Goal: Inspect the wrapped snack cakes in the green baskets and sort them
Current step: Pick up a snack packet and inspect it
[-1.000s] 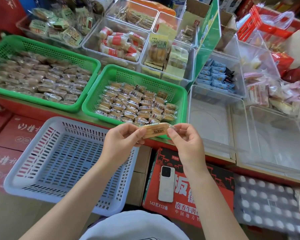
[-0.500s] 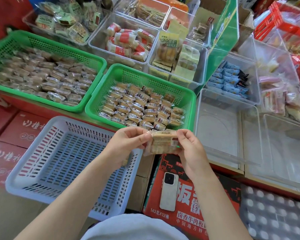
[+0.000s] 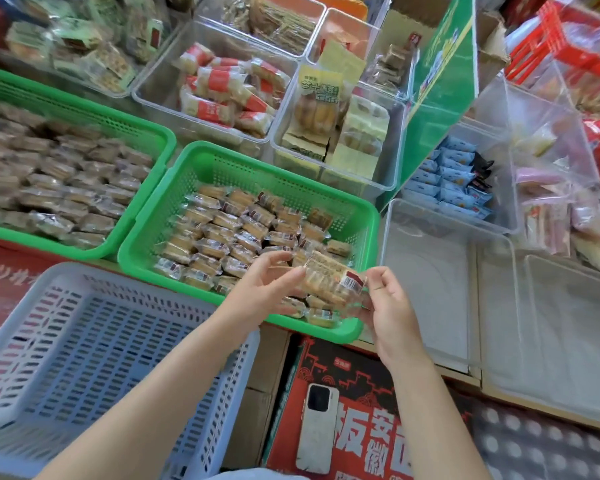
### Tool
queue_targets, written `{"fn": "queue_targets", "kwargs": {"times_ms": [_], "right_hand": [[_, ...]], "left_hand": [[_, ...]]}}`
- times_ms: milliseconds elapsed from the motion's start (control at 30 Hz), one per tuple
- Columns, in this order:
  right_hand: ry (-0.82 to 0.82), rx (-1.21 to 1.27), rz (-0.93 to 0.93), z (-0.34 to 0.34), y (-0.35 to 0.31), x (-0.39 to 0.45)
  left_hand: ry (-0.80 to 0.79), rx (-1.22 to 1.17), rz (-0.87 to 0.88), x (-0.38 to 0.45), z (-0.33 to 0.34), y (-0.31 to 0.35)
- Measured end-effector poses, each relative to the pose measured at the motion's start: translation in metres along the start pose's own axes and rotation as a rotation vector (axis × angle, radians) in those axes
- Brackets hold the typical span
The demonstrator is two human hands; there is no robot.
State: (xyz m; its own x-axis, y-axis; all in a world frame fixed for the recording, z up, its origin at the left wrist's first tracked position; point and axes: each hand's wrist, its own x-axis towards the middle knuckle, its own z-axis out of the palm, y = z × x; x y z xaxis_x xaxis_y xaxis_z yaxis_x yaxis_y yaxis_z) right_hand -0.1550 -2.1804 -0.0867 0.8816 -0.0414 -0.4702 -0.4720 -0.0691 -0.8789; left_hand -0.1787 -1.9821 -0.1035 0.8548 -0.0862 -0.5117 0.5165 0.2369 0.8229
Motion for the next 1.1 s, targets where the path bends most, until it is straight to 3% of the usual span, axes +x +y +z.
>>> {"fn": "queue_targets", "kwargs": {"times_ms": [300, 500, 600, 700, 800, 867, 933, 1033, 1100], "right_hand": [[-0.184, 0.049, 0.051, 0.005, 0.006, 0.049], [-0.304, 0.31, 0.183, 0.007, 0.018, 0.067], [-0.229, 0.285, 0.175, 0.003, 0.019, 0.075], [-0.012, 0.051, 0.009, -0.007, 0.018, 0.089], [0.172, -0.364, -0.278, -0.014, 0.006, 0.109], [0.242, -0.726, -0.541, -0.015, 0.004, 0.128], [0.249, -1.091, -0.707, -0.009, 0.011, 0.151], [0.195, -1.411, -0.638, 0.004, 0.023, 0.176], [0.15, -1.453, -0.573, 0.009, 0.029, 0.186]], "left_hand": [[0.046, -0.165, -0.011, 0.054, 0.013, -0.001], [-0.024, -0.173, 0.0, 0.073, 0.002, 0.004], [0.028, -0.116, 0.01, 0.081, -0.001, 0.002], [0.186, 0.29, 0.059, 0.088, -0.006, -0.014], [0.234, 0.96, 0.282, 0.085, -0.016, -0.045], [0.221, 1.268, 0.344, 0.08, -0.022, -0.068], [0.206, 1.428, 0.275, 0.075, -0.022, -0.083], [0.21, 1.495, 0.249, 0.075, -0.02, -0.087], [0.206, 1.514, 0.227, 0.076, -0.018, -0.084]]}}
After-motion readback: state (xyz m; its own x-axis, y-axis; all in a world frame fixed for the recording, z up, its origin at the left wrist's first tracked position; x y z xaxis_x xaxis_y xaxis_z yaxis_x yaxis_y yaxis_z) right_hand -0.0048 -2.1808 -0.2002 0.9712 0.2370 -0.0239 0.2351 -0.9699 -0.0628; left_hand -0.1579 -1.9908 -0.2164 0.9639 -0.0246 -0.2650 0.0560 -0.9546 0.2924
